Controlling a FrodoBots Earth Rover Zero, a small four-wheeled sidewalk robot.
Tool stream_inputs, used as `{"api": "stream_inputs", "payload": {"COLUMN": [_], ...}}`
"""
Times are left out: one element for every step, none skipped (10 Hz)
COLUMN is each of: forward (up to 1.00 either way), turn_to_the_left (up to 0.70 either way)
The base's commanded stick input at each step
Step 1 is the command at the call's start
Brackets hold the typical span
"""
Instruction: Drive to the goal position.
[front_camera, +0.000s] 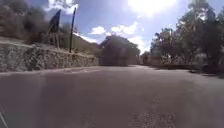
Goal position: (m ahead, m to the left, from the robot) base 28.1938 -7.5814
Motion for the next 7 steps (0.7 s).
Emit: {"api": "stream_inputs", "payload": {"forward": [0.50,0.50,0.50,0.50,0.50,0.50,0.50], "turn_to_the_left": [0.00,0.00,0.00,0.00,0.00,0.00,0.00]}}
